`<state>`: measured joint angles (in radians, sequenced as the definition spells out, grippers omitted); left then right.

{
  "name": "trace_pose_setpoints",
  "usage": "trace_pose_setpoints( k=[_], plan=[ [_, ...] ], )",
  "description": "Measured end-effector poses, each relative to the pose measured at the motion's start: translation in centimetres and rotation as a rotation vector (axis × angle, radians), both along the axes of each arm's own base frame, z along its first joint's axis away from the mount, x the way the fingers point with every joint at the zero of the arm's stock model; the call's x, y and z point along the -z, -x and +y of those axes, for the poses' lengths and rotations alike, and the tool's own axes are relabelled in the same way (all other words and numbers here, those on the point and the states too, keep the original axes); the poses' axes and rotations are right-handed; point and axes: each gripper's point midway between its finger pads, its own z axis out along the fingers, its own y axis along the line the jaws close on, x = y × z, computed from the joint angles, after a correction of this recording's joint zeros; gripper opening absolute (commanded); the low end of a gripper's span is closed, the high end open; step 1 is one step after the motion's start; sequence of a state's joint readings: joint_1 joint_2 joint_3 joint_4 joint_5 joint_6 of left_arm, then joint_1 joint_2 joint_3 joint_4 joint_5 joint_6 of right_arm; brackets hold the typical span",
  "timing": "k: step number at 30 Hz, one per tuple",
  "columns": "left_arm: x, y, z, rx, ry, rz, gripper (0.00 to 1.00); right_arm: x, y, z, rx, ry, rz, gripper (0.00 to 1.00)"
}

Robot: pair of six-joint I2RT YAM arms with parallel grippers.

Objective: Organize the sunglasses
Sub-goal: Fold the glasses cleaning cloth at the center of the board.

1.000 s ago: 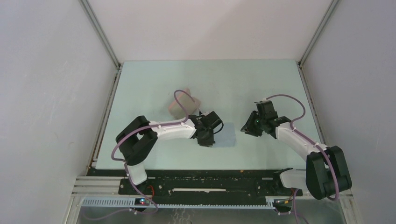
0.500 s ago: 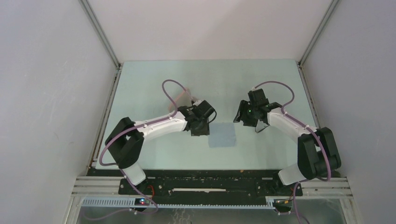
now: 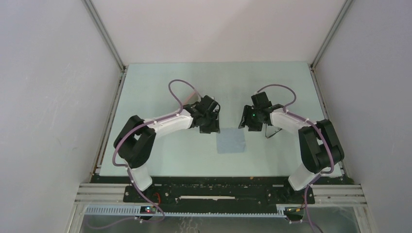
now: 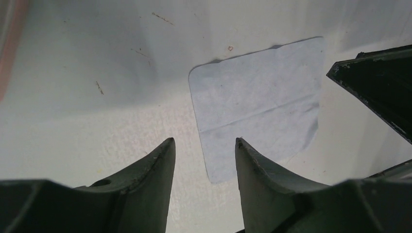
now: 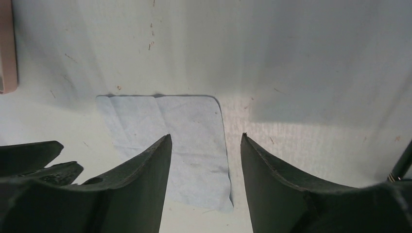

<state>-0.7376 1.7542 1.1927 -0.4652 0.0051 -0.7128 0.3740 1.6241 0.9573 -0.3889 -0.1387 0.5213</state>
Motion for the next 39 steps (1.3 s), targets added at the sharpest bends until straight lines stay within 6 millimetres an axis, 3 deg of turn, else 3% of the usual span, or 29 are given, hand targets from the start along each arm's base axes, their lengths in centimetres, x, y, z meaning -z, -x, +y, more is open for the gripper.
trace_pose_setpoints(
  k=[13, 18, 24, 35, 39],
  plan=[
    [4.0, -0.9, -0.8, 0.008, -0.026, 0.059, 0.44, 2.2, -1.0, 0.4, -0.023, 0.025, 0.015, 0.42],
    [3.9, -1.6, -1.3, 0.004, -0.022, 0.052, 0.41, 2.4, -1.4, 0.7, -0.029, 0.022, 0.010, 0.32],
    [4.1, -2.3, -1.3, -0.006, -0.022, 0.053, 0.37, 2.5, -1.7, 0.9, -0.032, 0.013, 0.000, 0.29],
    [4.4, -3.6, -2.2, -0.010, -0.023, 0.052, 0.18, 2.5, -1.9, 1.2, -0.037, 0.003, 0.000, 0.24],
    [4.5, -3.6, -2.1, -0.011, -0.028, 0.055, 0.05, 2.6, -1.9, 1.2, -0.037, 0.003, 0.002, 0.18]
  ],
)
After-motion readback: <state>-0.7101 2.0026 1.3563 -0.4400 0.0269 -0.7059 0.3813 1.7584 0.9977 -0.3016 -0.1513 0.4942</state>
